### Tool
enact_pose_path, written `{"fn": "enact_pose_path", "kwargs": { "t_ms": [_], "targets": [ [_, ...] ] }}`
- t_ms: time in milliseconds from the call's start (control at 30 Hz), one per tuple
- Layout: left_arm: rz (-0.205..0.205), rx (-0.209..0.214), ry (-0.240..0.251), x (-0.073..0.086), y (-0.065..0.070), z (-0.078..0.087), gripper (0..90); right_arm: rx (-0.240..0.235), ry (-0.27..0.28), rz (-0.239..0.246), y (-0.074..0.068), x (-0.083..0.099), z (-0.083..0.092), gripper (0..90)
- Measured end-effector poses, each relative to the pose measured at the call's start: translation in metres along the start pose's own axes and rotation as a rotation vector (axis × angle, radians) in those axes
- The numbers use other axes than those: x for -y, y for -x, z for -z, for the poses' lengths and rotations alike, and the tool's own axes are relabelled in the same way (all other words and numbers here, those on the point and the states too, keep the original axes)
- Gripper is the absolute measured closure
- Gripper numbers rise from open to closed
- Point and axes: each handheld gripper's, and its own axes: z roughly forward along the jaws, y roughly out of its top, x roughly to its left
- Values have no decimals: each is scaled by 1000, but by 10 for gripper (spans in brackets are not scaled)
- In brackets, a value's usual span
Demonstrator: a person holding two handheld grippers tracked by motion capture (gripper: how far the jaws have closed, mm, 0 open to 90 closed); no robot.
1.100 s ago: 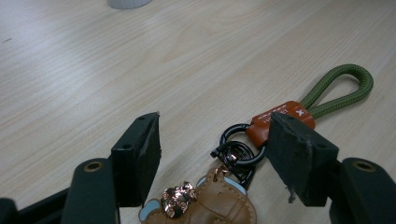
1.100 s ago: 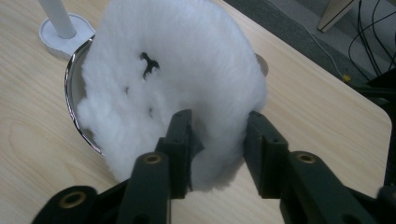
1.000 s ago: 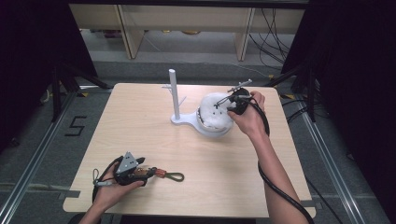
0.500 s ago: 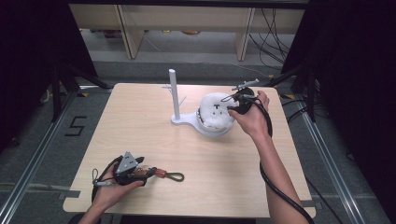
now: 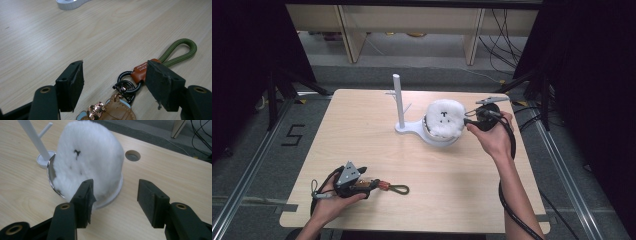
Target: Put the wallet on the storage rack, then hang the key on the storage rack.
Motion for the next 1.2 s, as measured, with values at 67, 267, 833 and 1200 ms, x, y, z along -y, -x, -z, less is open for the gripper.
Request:
{"fn": "enact_pose_path", "kwargs": {
  "t_ms": [67, 267, 833, 1200],
  "targets": [
    [-4, 7, -3, -1, 1, 0, 305, 3, 3, -23, 1, 10, 2, 515],
    [-11, 15, 5, -3, 3, 0, 304, 9, 59, -18, 9, 42, 6, 560],
    [-22, 25, -8, -9, 1, 4, 305, -40, -102, -109, 7, 116, -13, 580],
    [-185, 129, -126, -32, 0, 7, 355, -33, -198, -83, 4, 135, -13, 588]
  ]
}}
